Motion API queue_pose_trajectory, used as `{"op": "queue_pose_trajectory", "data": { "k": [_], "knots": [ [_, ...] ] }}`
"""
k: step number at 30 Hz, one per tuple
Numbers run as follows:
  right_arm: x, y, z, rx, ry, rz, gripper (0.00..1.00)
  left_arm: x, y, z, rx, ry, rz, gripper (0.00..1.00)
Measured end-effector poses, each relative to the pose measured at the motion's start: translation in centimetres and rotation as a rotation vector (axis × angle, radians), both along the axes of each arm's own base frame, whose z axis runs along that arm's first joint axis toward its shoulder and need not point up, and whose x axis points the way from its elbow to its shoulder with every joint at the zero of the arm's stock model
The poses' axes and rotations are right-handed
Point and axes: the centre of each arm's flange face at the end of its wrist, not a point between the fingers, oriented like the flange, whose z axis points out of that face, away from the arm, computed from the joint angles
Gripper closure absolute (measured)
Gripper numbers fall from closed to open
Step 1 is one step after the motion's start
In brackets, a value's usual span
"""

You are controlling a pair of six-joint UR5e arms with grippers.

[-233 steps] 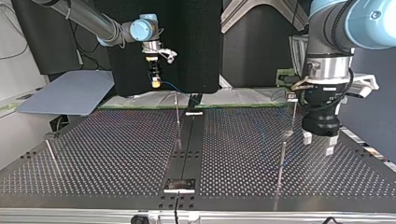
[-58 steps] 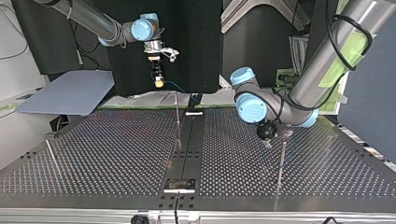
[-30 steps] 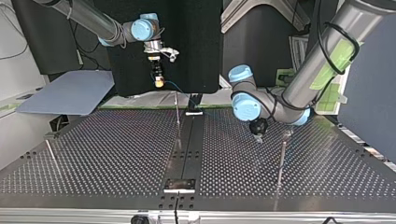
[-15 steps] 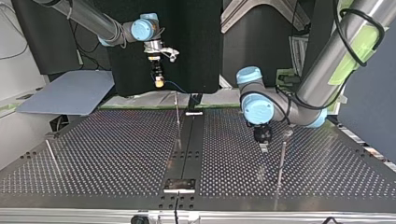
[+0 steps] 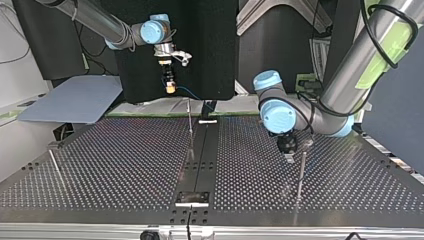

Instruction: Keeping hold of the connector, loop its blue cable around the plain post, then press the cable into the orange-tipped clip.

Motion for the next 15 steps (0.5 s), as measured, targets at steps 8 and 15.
{"op": "queue_pose_trajectory", "data": {
  "k": [8, 15],
  "knots": [
    [0.0, 0.0, 0.0, 0.0, 0.001, 0.0, 1.0, -0.1, -0.7, 0.0, 0.06, 0.017, -0.027, 0.0],
    [0.0, 0.0, 0.0, 0.0, 0.001, 0.0, 1.0, -0.3, -1.2, -0.9, 0.121, 0.034, -0.055, 0.0]
  ]
}}
